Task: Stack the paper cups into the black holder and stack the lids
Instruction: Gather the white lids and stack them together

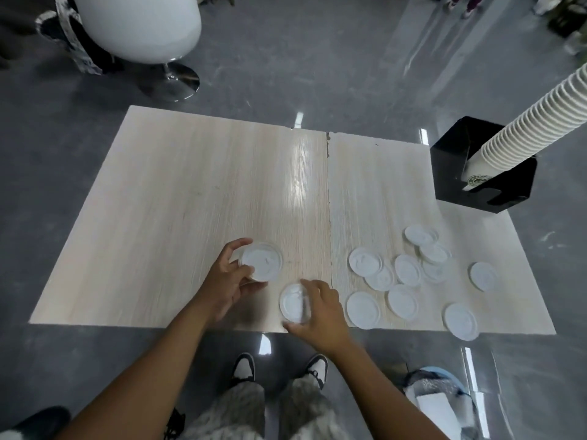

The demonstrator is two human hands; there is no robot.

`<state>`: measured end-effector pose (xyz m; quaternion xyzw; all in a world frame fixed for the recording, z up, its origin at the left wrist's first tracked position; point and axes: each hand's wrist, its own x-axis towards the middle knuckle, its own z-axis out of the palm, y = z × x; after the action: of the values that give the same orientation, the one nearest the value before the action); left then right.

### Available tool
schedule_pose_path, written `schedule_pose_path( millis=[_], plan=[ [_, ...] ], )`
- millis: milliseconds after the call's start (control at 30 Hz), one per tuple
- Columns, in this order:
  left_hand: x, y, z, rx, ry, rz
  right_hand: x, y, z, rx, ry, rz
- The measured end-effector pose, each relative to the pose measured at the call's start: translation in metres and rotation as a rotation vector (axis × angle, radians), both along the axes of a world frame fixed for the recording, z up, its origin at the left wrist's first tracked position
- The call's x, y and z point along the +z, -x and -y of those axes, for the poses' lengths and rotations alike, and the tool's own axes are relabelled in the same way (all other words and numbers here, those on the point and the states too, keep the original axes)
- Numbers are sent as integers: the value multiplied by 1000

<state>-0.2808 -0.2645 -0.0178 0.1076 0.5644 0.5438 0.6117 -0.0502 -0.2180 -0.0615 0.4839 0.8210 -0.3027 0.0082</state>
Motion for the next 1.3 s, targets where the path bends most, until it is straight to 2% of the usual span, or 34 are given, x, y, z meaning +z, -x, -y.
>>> schedule_pose_path(
  millis=[567, 1033, 1200, 1300],
  plan=[
    [-11, -4, 14, 23, 21, -36, -5, 1, -3, -39, 14, -61],
    [-20, -10, 12, 69, 42, 20, -8, 10, 10, 64, -113, 52],
    [-22, -10, 11, 59, 44, 22, -2, 1, -4, -54, -78, -56],
    [-16, -13, 3, 28, 23, -4, 24, -1, -27, -216, -57, -305]
  ],
)
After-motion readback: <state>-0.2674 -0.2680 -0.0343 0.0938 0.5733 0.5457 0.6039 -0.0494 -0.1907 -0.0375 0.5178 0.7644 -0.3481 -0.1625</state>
